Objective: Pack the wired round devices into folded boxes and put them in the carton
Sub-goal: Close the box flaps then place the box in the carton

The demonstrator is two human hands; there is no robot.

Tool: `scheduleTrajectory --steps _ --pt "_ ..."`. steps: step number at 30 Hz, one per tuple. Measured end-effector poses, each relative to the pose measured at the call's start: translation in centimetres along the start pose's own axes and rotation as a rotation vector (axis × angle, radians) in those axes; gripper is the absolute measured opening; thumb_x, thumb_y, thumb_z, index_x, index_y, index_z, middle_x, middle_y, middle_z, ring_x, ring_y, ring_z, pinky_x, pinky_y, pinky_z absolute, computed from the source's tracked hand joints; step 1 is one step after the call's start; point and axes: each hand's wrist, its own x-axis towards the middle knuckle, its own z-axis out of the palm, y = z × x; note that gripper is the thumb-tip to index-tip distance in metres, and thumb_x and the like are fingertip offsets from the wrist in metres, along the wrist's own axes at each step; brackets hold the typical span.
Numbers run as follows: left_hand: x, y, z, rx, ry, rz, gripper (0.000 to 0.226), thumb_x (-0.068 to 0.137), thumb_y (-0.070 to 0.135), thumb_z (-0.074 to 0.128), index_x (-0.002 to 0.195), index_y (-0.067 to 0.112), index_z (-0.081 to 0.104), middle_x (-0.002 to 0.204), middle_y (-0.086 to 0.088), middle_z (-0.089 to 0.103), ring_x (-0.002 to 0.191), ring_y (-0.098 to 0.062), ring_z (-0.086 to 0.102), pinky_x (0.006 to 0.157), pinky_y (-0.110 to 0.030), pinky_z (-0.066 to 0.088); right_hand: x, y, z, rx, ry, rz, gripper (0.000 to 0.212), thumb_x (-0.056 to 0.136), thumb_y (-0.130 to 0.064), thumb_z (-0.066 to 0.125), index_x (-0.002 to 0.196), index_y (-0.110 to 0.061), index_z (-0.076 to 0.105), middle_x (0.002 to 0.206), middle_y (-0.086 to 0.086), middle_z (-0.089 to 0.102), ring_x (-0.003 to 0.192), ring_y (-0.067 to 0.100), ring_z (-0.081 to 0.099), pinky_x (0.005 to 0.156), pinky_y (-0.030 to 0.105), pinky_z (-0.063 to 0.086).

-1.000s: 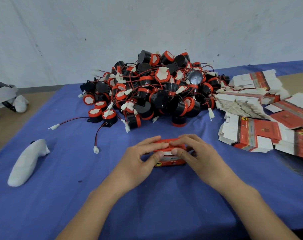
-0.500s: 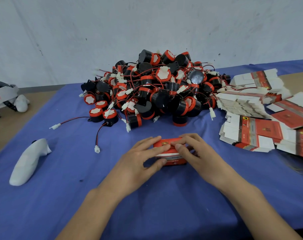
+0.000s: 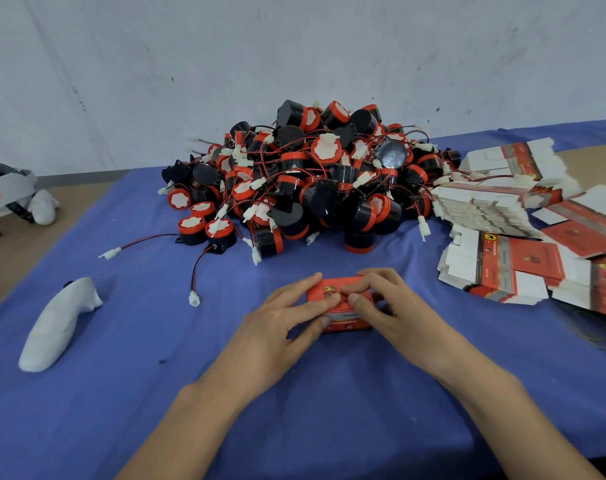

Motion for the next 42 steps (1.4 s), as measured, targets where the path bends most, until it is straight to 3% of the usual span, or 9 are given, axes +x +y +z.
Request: scheduleTrajectory --steps 5,8,14,18,22,27,31,38,42 --pt "0.1 -0.1 0.4 -0.021 0.03 -0.001 0.038 0.093 0.058 0.044 0.128 0.054 0.057 0.145 0.042 0.026 0.137 0.015 0.027 0.103 -0.013 0.038 -0.2 0.0 0.0 0.102 0.002 0.023 0.017 0.103 -0.033 0.052 0.107 -0.04 0.067 0.122 -0.023 0.051 0.107 0.005 0.059 0.096 0.026 0.048" --pt "0.3 -0.1 0.6 -0.017 0.027 -0.004 0.035 0.094 0.052 0.046 0.126 0.046 0.058 0.144 0.037 0.028 0.135 0.015 0.028 0.102 -0.024 0.046 -0.2 0.0 -0.1 0.191 -0.005 0.055 0.028 0.106 -0.028 0.048 0.103 -0.047 0.069 0.121 -0.013 0.06 0.108 0.002 0.062 0.098 0.026 0.047" --pt "0.3 0.0 0.4 -0.024 0.011 -0.014 0.031 0.094 0.053 0.046 0.122 0.045 0.057 0.144 0.036 0.028 0.131 0.008 0.037 0.097 -0.033 0.051 -0.3 -0.1 0.2 0.235 -0.045 0.069 0.033 0.109 -0.017 0.04 0.112 -0.038 0.067 0.128 -0.006 0.06 0.119 0.003 0.057 0.105 0.026 0.045" --pt "0.2 0.1 0.5 -0.045 -0.01 -0.058 0.028 0.094 0.052 0.048 0.122 0.055 0.048 0.154 0.027 0.026 0.134 0.009 0.036 0.101 -0.029 0.048 -0.2 -0.5 0.3 0.142 -0.043 0.063 0.035 0.11 -0.017 0.037 0.11 -0.04 0.063 0.125 -0.01 0.055 0.121 0.006 0.052 0.104 0.026 0.043" --pt "0.1 0.1 0.7 -0.06 -0.012 -0.073 0.031 0.094 0.049 0.053 0.124 0.055 0.045 0.154 0.025 0.028 0.131 0.008 0.039 0.102 -0.026 0.046 -0.3 -0.8 0.4 0.212 -0.014 0.087 0.037 0.109 -0.016 0.039 0.108 -0.039 0.067 0.124 -0.01 0.056 0.12 0.005 0.054 0.107 0.028 0.044" --pt "0.7 0.6 0.0 -0.372 0.093 -0.194 0.023 0.092 0.054 0.057 0.115 0.055 0.059 0.127 0.026 0.056 0.112 -0.001 0.059 0.089 -0.022 0.05 -0.8 -1.2 -0.5 0.234 -0.076 0.013 0.023 0.1 -0.038 0.059 0.121 -0.048 0.063 0.13 -0.009 0.06 0.118 0.003 0.059 0.103 0.028 0.048" --pt "1.1 1.7 -0.8 -0.549 0.182 -0.28 0.018 0.092 0.053 0.05 0.103 0.054 0.064 0.104 0.026 0.067 0.097 0.002 0.065 0.074 -0.011 0.049 -1.1 -2.0 0.0 0.305 -0.006 -0.064 0.032 0.089 -0.034 0.071 0.117 -0.048 0.063 0.129 -0.02 0.058 0.117 0.002 0.061 0.09 0.019 0.052" --pt "1.2 4.8 0.2 -0.809 0.349 -0.304 0.025 0.097 0.045 0.04 0.099 0.037 0.063 0.096 0.009 0.07 0.089 -0.009 0.067 0.075 -0.022 0.054 -1.0 -3.9 2.8 0.613 0.172 -0.093 0.015 0.105 -0.024 0.05 0.115 -0.026 0.06 0.105 -0.015 0.071 0.097 0.005 0.068 0.078 0.021 0.054" --pt "1.3 6.3 1.0 -0.86 0.444 -0.27 0.018 0.107 0.026 0.042 0.101 0.02 0.058 0.089 0.005 0.067 0.079 -0.005 0.066 0.068 -0.019 0.054 -1.3 -4.8 4.5 0.676 0.246 -0.134 0.023 0.103 -0.039 0.043 0.107 -0.021 0.056 0.092 -0.01 0.068 0.082 0.005 0.065 0.072 0.019 0.052"
